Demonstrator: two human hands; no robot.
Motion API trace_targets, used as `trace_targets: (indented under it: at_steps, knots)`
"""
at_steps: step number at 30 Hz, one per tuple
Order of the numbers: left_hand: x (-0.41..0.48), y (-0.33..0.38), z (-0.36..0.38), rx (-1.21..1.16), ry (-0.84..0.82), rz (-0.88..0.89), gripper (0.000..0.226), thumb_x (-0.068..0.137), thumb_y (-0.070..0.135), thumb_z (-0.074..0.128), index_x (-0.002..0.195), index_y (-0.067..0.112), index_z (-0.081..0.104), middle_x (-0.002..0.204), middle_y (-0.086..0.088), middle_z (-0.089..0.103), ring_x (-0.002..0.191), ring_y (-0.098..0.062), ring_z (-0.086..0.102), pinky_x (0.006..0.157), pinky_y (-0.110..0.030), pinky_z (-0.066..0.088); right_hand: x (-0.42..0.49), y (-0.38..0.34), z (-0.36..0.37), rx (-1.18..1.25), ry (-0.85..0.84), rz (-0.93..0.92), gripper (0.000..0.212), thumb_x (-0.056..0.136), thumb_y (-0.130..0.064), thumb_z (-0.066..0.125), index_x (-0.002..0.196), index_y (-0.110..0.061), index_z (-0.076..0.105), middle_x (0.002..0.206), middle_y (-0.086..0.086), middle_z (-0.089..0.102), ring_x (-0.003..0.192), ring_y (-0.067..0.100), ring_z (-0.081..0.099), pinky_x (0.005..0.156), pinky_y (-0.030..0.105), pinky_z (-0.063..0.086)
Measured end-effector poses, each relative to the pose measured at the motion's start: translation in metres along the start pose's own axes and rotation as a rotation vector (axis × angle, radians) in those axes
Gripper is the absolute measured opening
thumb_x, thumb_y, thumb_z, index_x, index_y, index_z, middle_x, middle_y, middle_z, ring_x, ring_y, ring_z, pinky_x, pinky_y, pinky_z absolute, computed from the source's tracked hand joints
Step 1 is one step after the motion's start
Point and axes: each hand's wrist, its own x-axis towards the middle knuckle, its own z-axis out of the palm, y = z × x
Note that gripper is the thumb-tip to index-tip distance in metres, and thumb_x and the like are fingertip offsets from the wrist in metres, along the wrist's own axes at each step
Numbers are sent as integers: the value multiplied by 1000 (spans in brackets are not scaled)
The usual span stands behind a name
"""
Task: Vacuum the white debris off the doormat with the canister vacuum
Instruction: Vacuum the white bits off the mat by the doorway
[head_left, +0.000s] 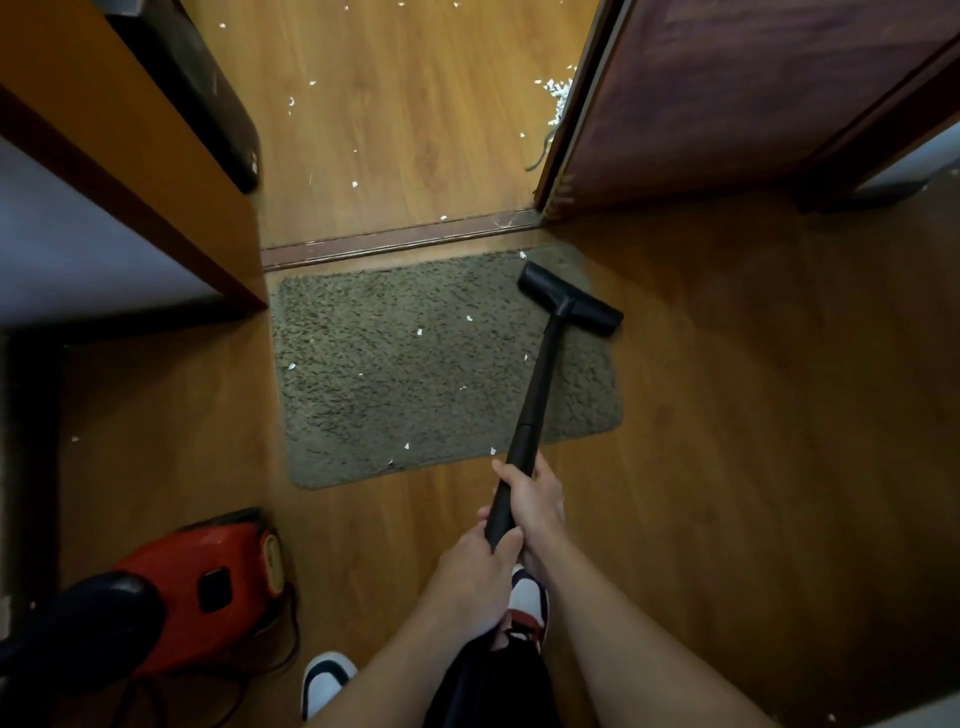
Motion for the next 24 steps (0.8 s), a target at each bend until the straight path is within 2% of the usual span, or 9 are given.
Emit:
trace_targets:
  at_steps: [3, 6, 10, 13, 18, 22, 24]
  knots:
    - [11, 19, 8, -9, 12, 21, 19, 102, 45, 44, 98, 29, 55, 75, 3, 61, 57, -14, 57, 68, -39, 55, 13, -20, -10, -49, -17, -17, 38, 95, -17, 69, 130, -14, 56, 81, 14, 66, 47, 24, 67, 47, 30, 54]
    - [14, 35, 13, -42, 24, 28, 23, 102, 45, 44, 104, 26, 56, 73, 1, 62, 50, -14, 57, 61, -37, 53, 21, -37, -16, -86, -29, -34, 37, 95, -19, 69, 129, -18, 56, 82, 14, 67, 48, 26, 67, 49, 31, 55]
    - [17, 51, 12, -28, 63, 41, 25, 102, 46, 43, 103, 25, 57, 74, 1, 63, 53, -16, 58, 60, -36, 51, 27, -57, -15, -125, -51, -60, 38, 95, -20, 68, 130, -24, 54, 84, 15, 69, 49, 27, 68, 49, 32, 55]
    - [23, 66, 7, -75, 72, 32, 26, 103, 44, 42, 99, 22, 56, 69, -1, 60, 46, -17, 54, 52, -34, 49, 38, -72, -7, -148, -50, -72, 39, 95, -21, 68, 131, -25, 55, 96, 17, 69, 46, 25, 68, 47, 32, 56]
    - [30, 88, -5, -87, 85, 18, 32, 104, 38, 43, 96, 10, 57, 64, -3, 56, 38, -17, 51, 43, -31, 47, 57, -81, 6, -203, -13, -58, 46, 88, -32, 70, 131, -30, 54, 107, 15, 72, 55, 29, 74, 68, 48, 64]
    - [26, 90, -11, -104, 67, -20, 31, 105, 38, 43, 98, 11, 56, 68, -5, 55, 38, -17, 50, 40, -29, 45, 51, -82, 11, -184, -17, -35, 37, 90, -28, 69, 125, -30, 56, 105, 15, 72, 54, 29, 73, 63, 42, 63]
    - [23, 85, -12, -112, 68, -22, 31, 104, 38, 43, 98, 10, 56, 68, -6, 55, 37, -17, 50, 39, -29, 45, 46, -79, 13, -206, -6, -32, 39, 86, -32, 70, 123, -31, 57, 104, 12, 71, 60, 30, 74, 66, 44, 63]
